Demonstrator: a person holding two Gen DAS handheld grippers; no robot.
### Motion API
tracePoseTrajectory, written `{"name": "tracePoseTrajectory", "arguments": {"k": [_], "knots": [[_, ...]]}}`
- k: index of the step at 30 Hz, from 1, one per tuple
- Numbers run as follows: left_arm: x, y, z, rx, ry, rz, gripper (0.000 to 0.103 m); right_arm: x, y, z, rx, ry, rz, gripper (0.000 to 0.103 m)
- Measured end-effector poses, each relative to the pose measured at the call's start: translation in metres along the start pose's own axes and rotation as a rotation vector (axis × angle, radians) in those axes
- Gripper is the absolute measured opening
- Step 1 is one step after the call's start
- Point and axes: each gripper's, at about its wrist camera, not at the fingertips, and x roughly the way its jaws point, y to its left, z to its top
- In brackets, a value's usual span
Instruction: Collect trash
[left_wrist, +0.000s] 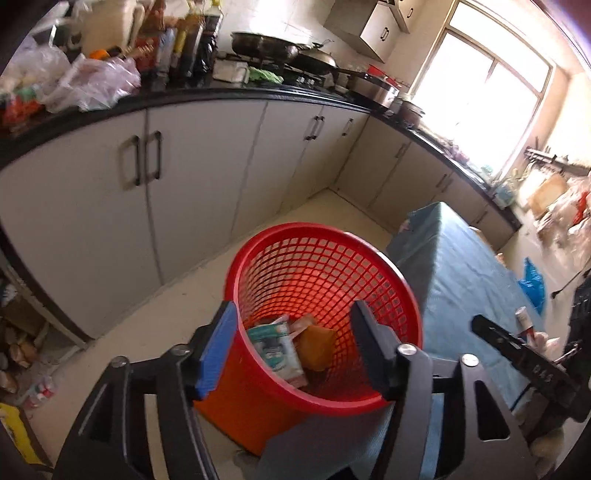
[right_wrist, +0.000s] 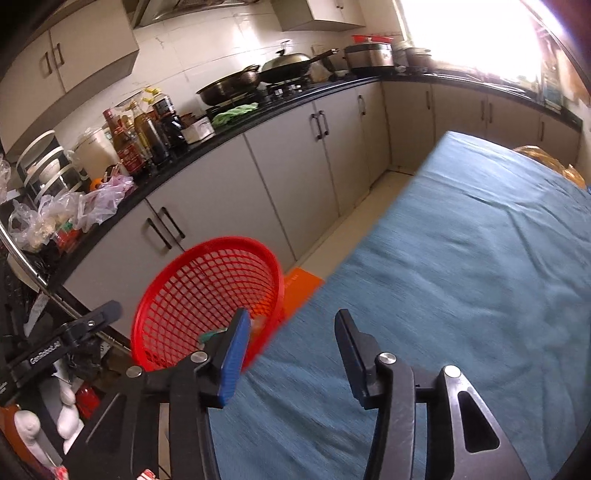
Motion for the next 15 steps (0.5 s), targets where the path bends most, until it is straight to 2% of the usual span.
{"name": "tracePoseTrajectory", "arguments": {"k": [4, 9, 15], "knots": [[-0.018, -0.020, -0.018, 0.064, -0.020, 0.091, 0.072, -0.018, -0.016, -0.013, 0.015, -0.005, -0.014, 0.053], [-0.032, -0.049, -0.037, 0.134, -0.024, 0.117, 0.074, -0.047, -0.031, -0.030, 0.012, -0.030, -0.042, 0.055], [-0.053, -0.092, -0.057, 0.262, -0.105, 0.210, 0.074, -0.085, -0.062, -0.046, 0.053, -0.067, -0.068, 0.057]]}}
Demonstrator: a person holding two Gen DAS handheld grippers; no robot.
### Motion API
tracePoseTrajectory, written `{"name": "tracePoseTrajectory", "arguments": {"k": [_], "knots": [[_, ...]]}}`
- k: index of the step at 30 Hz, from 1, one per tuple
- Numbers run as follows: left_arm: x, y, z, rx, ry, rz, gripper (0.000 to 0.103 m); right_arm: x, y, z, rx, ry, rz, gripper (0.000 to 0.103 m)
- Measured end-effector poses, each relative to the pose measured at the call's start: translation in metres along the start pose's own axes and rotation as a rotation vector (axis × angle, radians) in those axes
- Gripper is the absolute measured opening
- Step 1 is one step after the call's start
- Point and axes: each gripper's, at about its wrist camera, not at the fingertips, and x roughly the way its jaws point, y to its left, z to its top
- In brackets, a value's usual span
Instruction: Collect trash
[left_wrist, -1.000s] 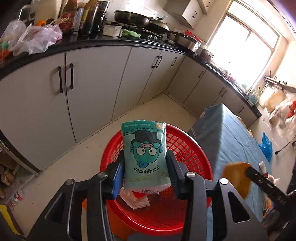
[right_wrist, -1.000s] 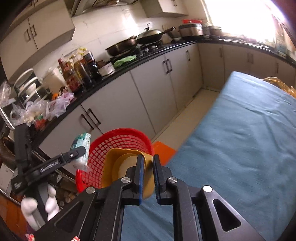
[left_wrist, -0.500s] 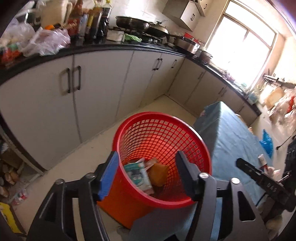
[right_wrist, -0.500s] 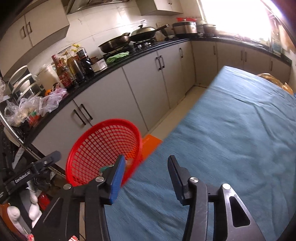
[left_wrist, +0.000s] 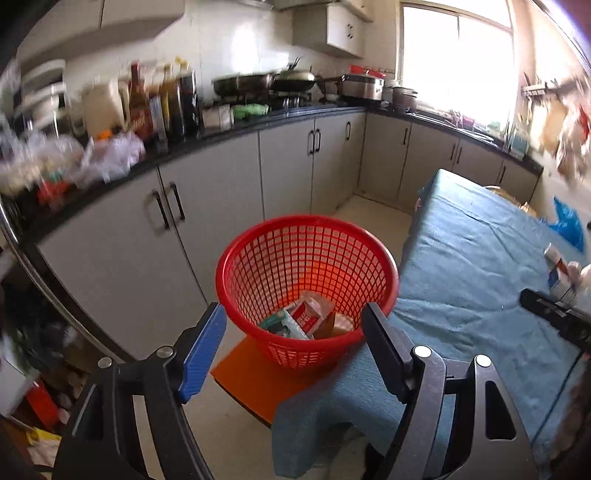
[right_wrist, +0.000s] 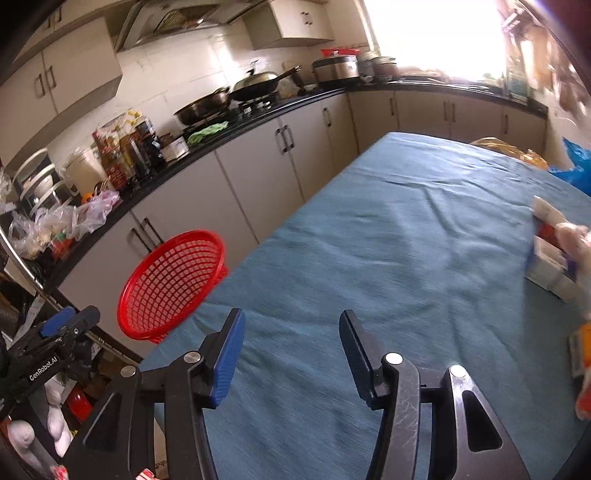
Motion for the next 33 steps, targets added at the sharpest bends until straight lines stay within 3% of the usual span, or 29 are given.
{"name": "tracePoseTrajectory", "arguments": {"k": [8, 13, 17, 22, 27, 29, 33], "knots": [[-0.026, -0.039, -0.005, 0.093, -0.047, 0.015, 0.077, -0.052, -0.060, -0.015, 0.055, -0.057, -0.069, 0.061], [-0.033, -0.054, -0.011, 0.109, -0.018, -0.068, 0.077, -0.103, -0.118, -0.031, 0.119, -0.110, -0.159, 0.062], [-0.034, -0.070, -0.021, 0.130, -0.004, -0.126, 0.077, -0.151, -0.176, -0.043, 0.221, -0.171, -0.279, 0.066], [-0.028, -0.092, -0.032, 0.159, 0.039, -0.182, 0.077, -0.173, -0.245, -0.059, 0.374, -0.144, -0.382, 0.066], [-0.028, -0.105, -0.038, 0.171, 0.055, -0.213, 0.077, -0.143, -0.277, -0.071, 0.487, -0.061, -0.283, 0.066], [-0.028, -0.108, -0.038, 0.172, 0.066, -0.218, 0.077, -0.124, -0.273, -0.070, 0.503, -0.034, -0.219, 0.066], [-0.029, -0.110, -0.038, 0.173, 0.075, -0.221, 0.077, -0.083, -0.224, -0.053, 0.395, -0.004, -0.043, 0.066]]}}
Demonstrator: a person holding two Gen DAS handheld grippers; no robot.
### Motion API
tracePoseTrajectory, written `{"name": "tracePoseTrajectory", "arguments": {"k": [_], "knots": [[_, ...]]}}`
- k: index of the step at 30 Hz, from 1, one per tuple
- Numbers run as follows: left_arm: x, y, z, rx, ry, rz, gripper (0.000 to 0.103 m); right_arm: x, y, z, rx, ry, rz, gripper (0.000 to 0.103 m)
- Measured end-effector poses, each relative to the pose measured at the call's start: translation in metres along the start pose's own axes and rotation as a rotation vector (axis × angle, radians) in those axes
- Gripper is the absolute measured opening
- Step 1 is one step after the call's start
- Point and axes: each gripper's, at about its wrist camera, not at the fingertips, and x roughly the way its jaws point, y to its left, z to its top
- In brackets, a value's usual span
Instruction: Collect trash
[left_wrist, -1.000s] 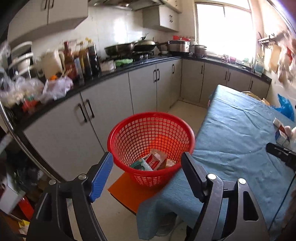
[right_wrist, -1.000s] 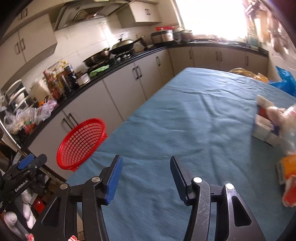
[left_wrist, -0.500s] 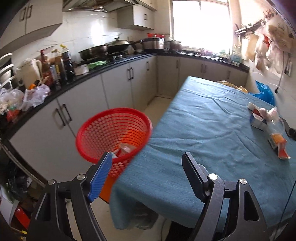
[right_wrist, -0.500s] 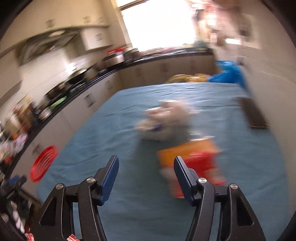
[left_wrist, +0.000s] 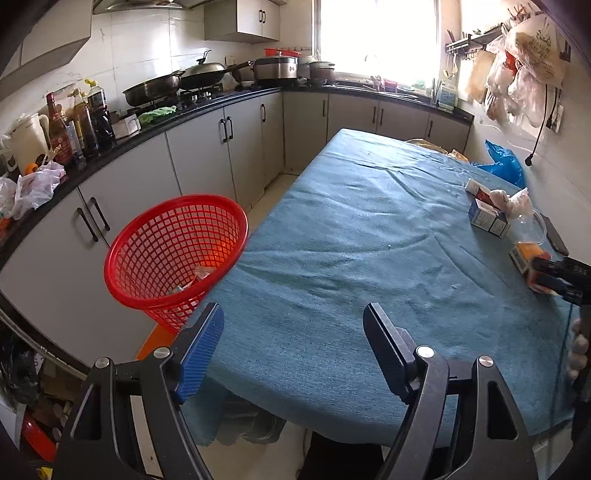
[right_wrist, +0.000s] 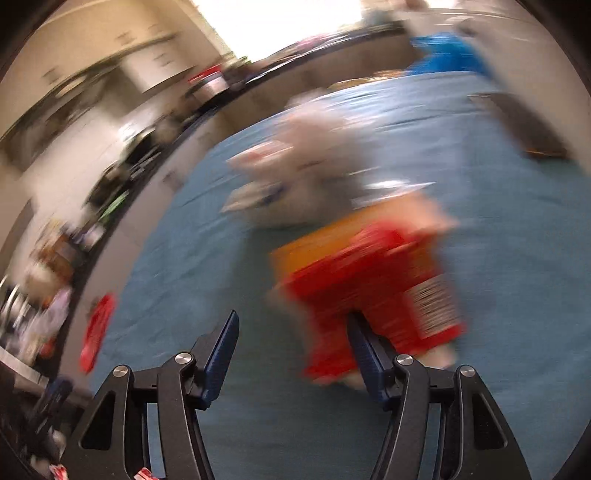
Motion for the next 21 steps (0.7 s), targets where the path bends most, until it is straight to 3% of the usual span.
{"name": "tracePoseTrajectory", "arguments": {"k": [2, 6, 8, 12, 14, 17, 21], "knots": [[0.000, -0.001, 0.002, 0.004, -0.001, 0.005, 0.077, 0.012, 0.030, -0.004, -0.072, 0.052, 0.112, 0.066], [-0.001, -0.004, 0.002, 0.024, -0.004, -0.008, 0.077, -0.004, 0.048, -0.005, -0.157, 0.035, 0.164, 0.066], [0.001, -0.008, 0.001, 0.037, -0.003, -0.021, 0.077, -0.022, 0.036, 0.000, -0.150, -0.009, 0.129, 0.066], [0.012, -0.017, 0.003, 0.035, 0.024, -0.075, 0.077, -0.057, -0.006, 0.014, -0.116, -0.127, -0.154, 0.068], [0.019, -0.023, 0.004, 0.024, 0.048, -0.114, 0.077, -0.062, -0.023, 0.016, -0.089, -0.135, -0.214, 0.068], [0.026, -0.032, 0.003, 0.019, 0.070, -0.149, 0.077, -0.050, -0.043, 0.020, -0.049, -0.101, -0.232, 0.068], [0.027, -0.036, 0.002, 0.018, 0.072, -0.148, 0.077, -0.015, -0.031, 0.016, -0.048, -0.024, -0.170, 0.066]]}}
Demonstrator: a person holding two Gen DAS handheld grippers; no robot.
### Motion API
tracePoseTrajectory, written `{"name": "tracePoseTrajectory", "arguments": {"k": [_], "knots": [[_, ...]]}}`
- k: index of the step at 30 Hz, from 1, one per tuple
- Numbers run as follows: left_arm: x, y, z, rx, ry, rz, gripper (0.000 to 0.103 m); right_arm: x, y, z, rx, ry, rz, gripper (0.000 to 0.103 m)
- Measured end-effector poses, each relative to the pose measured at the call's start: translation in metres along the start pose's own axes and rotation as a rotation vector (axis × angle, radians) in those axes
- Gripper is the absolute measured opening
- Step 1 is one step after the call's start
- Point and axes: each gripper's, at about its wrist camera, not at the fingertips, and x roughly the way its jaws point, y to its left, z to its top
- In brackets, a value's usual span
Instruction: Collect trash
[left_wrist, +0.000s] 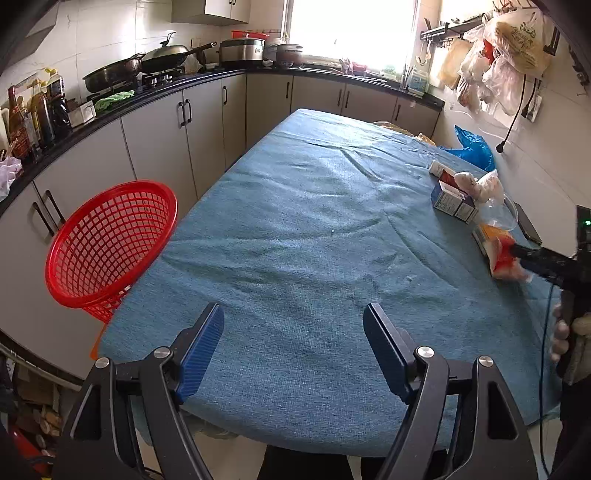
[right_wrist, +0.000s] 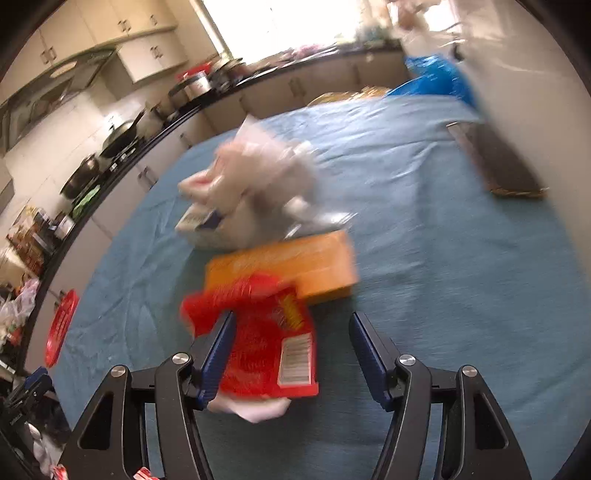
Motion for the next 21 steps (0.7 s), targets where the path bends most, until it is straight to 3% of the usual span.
{"name": "tracePoseTrajectory", "arguments": {"k": [3, 8, 10, 14, 21], "knots": [[0.000, 0.002, 0.001, -0.003, 0.001, 0.016, 0.077, 0.019, 0.029, 0.003, -0.022, 0.028, 0.074, 0.064], [0.000, 0.001, 0.006, -0.008, 0.001, 0.033, 0.077, 0.034, 0.085, 0.003, -0.111, 0.088, 0.350, 0.065], [0.000, -0.001, 0.007, 0.002, -0.002, 0.038, 0.077, 0.028, 0.091, 0.002, -0.141, 0.075, 0.388, 0.069], [0.005, -0.012, 0.010, 0.032, -0.005, 0.027, 0.077, 0.004, 0.066, 0.008, -0.138, -0.024, 0.341, 0.072], [0.035, -0.054, 0.026, 0.084, 0.047, -0.063, 0.077, -0.018, -0.011, 0.046, 0.086, -0.185, 0.154, 0.072]]}}
